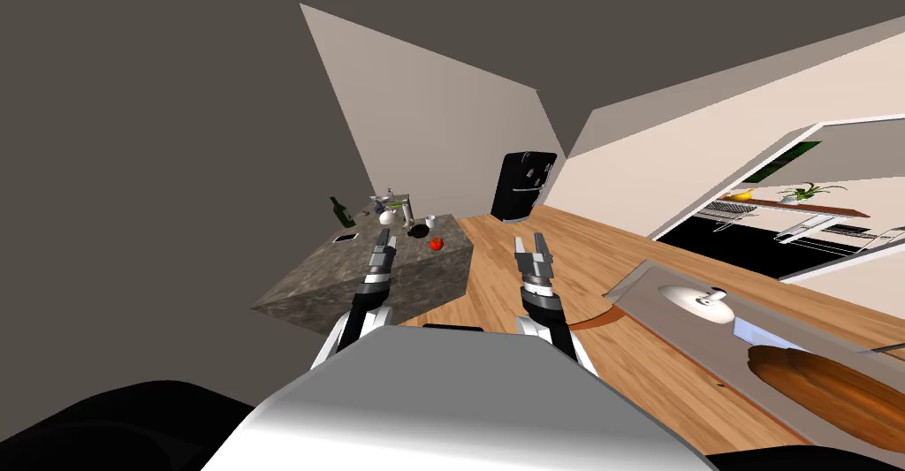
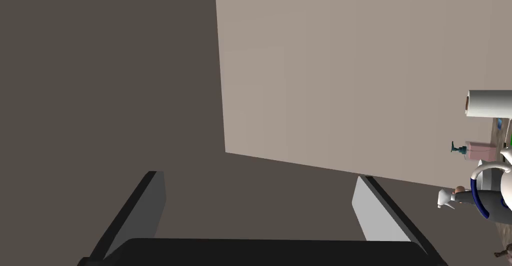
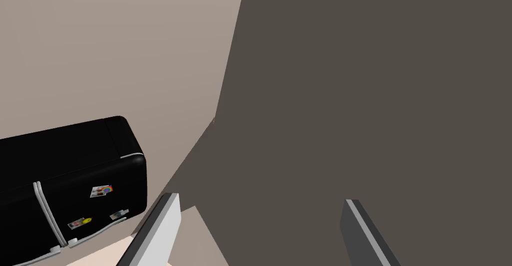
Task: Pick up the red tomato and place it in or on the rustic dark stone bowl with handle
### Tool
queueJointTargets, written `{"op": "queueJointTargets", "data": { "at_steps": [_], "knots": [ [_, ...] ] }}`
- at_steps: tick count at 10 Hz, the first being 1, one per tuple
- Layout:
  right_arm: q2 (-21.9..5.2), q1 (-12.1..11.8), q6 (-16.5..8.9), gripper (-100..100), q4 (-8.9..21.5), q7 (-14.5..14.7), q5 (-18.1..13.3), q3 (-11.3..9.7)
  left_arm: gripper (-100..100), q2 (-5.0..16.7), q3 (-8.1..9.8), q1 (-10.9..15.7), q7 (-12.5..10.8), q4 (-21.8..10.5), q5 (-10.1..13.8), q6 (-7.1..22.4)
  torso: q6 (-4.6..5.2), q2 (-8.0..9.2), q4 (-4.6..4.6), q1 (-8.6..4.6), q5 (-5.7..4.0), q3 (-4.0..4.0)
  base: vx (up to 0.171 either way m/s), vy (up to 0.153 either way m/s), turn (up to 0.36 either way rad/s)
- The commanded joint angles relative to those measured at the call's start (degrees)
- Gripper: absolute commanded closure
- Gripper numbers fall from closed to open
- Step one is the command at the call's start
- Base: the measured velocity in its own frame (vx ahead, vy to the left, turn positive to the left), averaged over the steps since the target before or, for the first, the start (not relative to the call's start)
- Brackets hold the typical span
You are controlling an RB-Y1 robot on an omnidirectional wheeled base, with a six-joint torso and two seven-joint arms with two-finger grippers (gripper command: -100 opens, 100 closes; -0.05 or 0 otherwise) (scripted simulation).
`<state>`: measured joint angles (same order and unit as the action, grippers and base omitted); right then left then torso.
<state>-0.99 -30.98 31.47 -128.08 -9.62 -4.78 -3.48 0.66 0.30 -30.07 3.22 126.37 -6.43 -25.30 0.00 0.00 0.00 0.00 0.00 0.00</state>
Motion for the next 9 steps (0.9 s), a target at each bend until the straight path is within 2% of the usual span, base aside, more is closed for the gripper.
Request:
{"op": "queueJointTargets", "data": {
  "at_steps": [1,5,9],
  "knots": [
    [0.0,0.0,0.0,0,0.0,0.0,0.0,0.0,-100,1.7,0.19,0.73,-0.02,-0.91,0.16,0.16,0.0,0.0,0.0,0.0,0.0,0.0,-0.006,-0.006,0.024],
    [0.0,0.0,0.0,0,0.0,0.0,0.0,0.0,-100,6.21,1.32,4.81,-0.1,-6.08,1.05,0.85,0.0,0.06,0.01,-0.04,-0.01,0.03,-0.019,-0.015,0.046],
    [0.0,0.0,0.0,0,0.0,0.0,0.0,0.0,-100,9.68,3.27,11.3,-0.16,-14.07,2.54,1.69,-0.01,0.15,0.03,-0.08,-0.01,0.09,-0.05,-0.023,0.089]
  ]
}}
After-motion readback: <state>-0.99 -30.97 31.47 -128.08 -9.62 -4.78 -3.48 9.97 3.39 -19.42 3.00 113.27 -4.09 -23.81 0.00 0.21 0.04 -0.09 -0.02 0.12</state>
